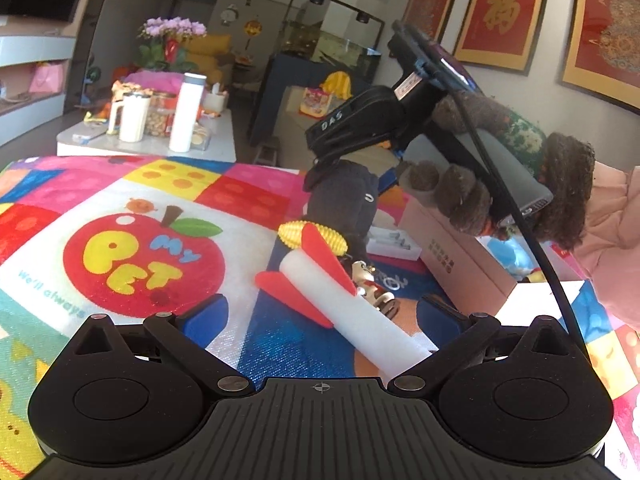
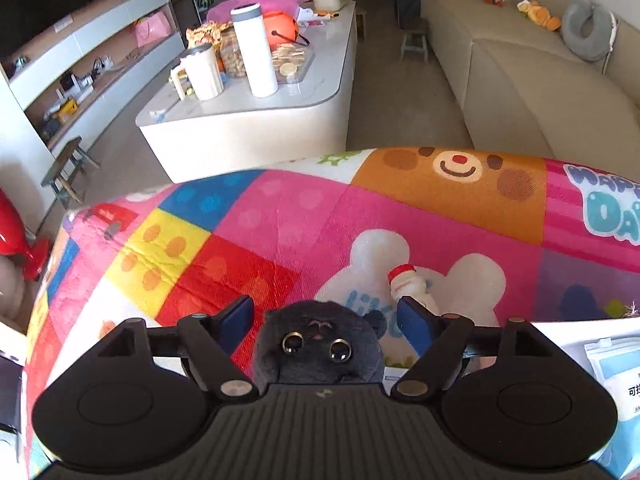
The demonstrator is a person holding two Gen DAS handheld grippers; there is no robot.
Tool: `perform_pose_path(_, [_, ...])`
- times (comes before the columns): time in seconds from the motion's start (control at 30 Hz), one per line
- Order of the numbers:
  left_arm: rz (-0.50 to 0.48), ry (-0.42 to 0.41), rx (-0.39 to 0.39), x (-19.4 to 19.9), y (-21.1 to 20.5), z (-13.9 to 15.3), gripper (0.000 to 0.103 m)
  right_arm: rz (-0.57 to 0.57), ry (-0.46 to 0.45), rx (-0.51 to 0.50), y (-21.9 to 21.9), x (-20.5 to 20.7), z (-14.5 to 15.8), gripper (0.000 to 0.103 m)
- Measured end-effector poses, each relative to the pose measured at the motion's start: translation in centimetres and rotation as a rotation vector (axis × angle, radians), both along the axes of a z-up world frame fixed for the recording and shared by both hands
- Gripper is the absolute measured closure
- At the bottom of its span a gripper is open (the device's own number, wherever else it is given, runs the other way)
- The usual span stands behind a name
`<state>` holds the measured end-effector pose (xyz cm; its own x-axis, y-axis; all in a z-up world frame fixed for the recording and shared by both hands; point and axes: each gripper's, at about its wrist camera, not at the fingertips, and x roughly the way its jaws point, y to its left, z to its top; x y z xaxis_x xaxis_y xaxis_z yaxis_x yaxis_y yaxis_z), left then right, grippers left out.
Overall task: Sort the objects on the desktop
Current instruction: 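Grasp the black plush cat with the right tool and lift it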
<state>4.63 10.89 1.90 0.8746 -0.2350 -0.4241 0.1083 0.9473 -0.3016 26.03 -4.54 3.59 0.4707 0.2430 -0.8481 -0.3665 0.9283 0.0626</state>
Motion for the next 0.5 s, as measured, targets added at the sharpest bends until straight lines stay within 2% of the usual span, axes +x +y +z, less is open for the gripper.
perform_pose_path(0.03, [-0.003,-0.005,0.002,-0.1,-0.1,0.0,0.0,0.014,0.008,-0.032,0.2,-0.6,-0.5,0.026])
perform_pose_path(0.07, [-0.002,-0.008,0.0,-0.1,0.0,0.1,0.0,0.029,0.01,-0.044,0.1,-1.3,-0.7,0.035])
perform_pose_path(0.13, [0.003,-0.01,-0.008,-0.2,0.1,0.1,0.0,0.052,-0.021,-0.061,-0.3,-3.2,0.1,0.039])
perform_pose_path(0.23, [-0.004,-0.03,-0.006,-0.5,0.0,0.2,0.0,0.041,-0.08,-0.052,-1.9,-6.6,3.2,0.04])
perform_pose_path(0.33, [-0.063,-0.068,0.047,-1.5,-1.2,1.0,0.0,0.04,-0.103,0.0,-4.6,-10.5,7.1,0.04])
perform_pose_path(0.43, [-0.158,-0.092,0.109,-3.5,-3.7,2.1,0.0,0.045,-0.05,0.051,-7.2,-14.4,9.2,0.04])
perform_pose_path(0.5, [-0.212,-0.106,0.147,-4.9,-5.4,2.7,0.0,0.038,0.034,0.082,-8.5,-16.5,9.2,0.04])
